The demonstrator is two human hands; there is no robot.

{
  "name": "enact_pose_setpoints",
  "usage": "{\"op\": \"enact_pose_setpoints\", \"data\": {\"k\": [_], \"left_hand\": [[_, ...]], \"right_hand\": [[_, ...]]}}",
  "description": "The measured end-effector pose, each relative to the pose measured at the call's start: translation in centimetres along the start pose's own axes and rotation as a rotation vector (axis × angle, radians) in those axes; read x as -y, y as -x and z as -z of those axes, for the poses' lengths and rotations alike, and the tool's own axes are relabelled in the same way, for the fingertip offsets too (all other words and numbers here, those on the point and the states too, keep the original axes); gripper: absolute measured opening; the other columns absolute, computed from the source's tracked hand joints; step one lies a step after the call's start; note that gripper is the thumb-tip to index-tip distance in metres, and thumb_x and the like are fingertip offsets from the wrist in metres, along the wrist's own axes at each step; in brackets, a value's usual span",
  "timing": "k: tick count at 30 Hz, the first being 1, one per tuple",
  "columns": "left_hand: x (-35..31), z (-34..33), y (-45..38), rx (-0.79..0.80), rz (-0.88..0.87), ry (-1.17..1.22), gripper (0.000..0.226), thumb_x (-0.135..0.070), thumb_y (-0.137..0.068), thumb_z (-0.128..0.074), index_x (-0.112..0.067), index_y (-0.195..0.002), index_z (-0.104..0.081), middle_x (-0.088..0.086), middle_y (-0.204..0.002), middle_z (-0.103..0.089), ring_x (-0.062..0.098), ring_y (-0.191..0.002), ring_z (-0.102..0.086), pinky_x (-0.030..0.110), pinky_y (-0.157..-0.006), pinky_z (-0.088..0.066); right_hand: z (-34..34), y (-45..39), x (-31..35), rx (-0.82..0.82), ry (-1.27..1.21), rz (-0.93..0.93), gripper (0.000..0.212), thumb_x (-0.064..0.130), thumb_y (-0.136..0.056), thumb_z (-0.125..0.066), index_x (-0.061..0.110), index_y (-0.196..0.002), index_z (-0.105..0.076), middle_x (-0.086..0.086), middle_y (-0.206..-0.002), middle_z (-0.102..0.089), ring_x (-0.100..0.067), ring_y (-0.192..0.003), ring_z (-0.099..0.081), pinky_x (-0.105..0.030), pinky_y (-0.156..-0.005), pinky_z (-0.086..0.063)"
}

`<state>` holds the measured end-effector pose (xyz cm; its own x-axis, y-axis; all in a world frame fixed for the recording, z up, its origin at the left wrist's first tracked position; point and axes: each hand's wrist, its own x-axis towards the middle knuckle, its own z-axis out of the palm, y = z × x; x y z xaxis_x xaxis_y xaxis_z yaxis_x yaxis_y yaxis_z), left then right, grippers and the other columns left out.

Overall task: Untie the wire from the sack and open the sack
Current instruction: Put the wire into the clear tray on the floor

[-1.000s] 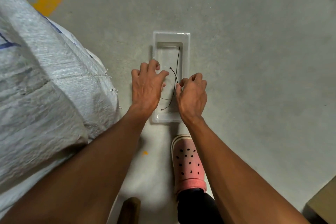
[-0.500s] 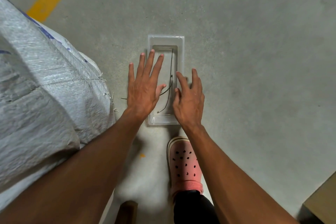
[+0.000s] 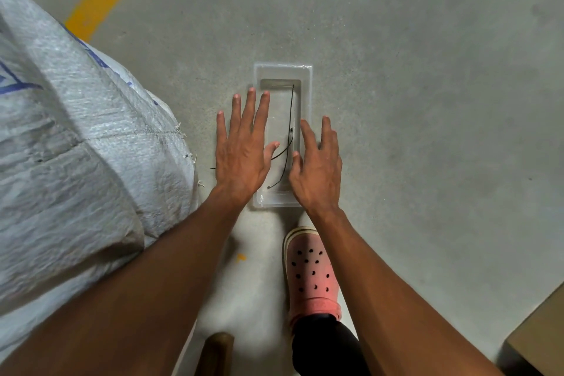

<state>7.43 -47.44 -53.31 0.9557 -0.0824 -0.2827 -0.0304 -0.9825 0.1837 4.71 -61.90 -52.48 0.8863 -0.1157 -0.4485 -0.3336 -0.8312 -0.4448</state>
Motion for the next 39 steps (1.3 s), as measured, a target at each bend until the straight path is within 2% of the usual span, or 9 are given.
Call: {"op": "enact_pose_setpoints", "data": {"k": [6,11,14,21,28,34,39], "left_hand": [[-1.9,5.5,1.1,0.100,0.027,0.114,0.089,-0.036,-0.104,-0.056,-0.021,-0.168,0.003,0.011,-0.177,0.002,0.033,-0.163,-0.002,0.053,-0.131,-0.014],[-3.5,14.8,1.3,0.106,0.011,0.247,0.088,-0.032,-0.105,-0.058,-0.024,-0.168,0.003,0.012,-0.177,-0.002,0.034,-0.163,-0.004,0.049,-0.130,-0.014],[-3.9,20.3,1.5,0.101,-0.016,0.245,0.089,-0.033,-0.105,-0.059,-0.024,-0.168,0.003,0.011,-0.177,0.000,0.033,-0.163,-0.003,0.050,-0.131,-0.016],[-2.0,32.1,3.0,-0.122,-0.071,0.025,0.088,-0.039,-0.103,-0.056,-0.022,-0.168,0.000,0.012,-0.177,-0.008,0.035,-0.162,-0.010,0.057,-0.129,-0.014],[6.4,46.5,9.5,-0.312,0.068,0.030,0.086,-0.040,-0.100,-0.059,-0.021,-0.168,-0.010,0.009,-0.176,-0.016,0.032,-0.162,-0.014,0.060,-0.128,-0.015],[15.3,54.8,18.4,-0.399,0.196,0.156,0.085,-0.044,-0.103,-0.056,-0.025,-0.168,-0.006,0.001,-0.176,-0.014,0.022,-0.163,-0.009,0.057,-0.130,-0.012],[22.5,55.6,25.3,-0.404,0.331,0.323,0.084,-0.053,-0.102,-0.053,-0.031,-0.168,-0.005,-0.007,-0.175,-0.018,0.017,-0.162,-0.013,0.052,-0.131,-0.013]], "right_hand": [[5.0,1.5,2.0,0.041,0.002,0.003,0.066,0.028,-0.108,-0.050,0.024,-0.168,-0.023,-0.016,-0.178,-0.004,-0.042,-0.163,-0.008,-0.060,-0.127,-0.021],[12.3,2.7,6.4,0.022,0.032,0.053,0.063,0.033,-0.111,-0.046,0.024,-0.168,-0.021,-0.015,-0.178,-0.003,-0.041,-0.163,-0.008,-0.060,-0.128,-0.022],[16.4,3.3,9.8,0.004,0.016,0.080,0.063,0.035,-0.111,-0.045,0.026,-0.168,-0.019,-0.013,-0.179,-0.001,-0.038,-0.164,-0.006,-0.060,-0.129,-0.022],[23.8,5.6,18.0,-0.113,-0.074,0.192,0.063,0.025,-0.109,-0.050,0.028,-0.166,-0.024,-0.010,-0.179,-0.006,-0.034,-0.164,-0.009,-0.053,-0.127,-0.022],[28.6,11.7,31.2,-0.148,-0.210,0.473,0.062,0.022,-0.105,-0.053,0.023,-0.163,-0.034,-0.010,-0.178,-0.012,-0.031,-0.163,-0.016,-0.047,-0.128,-0.023],[27.6,19.0,42.2,-0.054,-0.301,0.683,0.061,0.024,-0.106,-0.053,0.016,-0.163,-0.034,-0.010,-0.178,-0.012,-0.024,-0.163,-0.017,-0.033,-0.129,-0.017],[23.9,25.1,47.3,0.137,-0.332,0.750,0.061,0.031,-0.108,-0.051,0.021,-0.165,-0.032,-0.003,-0.178,-0.013,-0.015,-0.164,-0.013,-0.044,-0.131,-0.021]]}}
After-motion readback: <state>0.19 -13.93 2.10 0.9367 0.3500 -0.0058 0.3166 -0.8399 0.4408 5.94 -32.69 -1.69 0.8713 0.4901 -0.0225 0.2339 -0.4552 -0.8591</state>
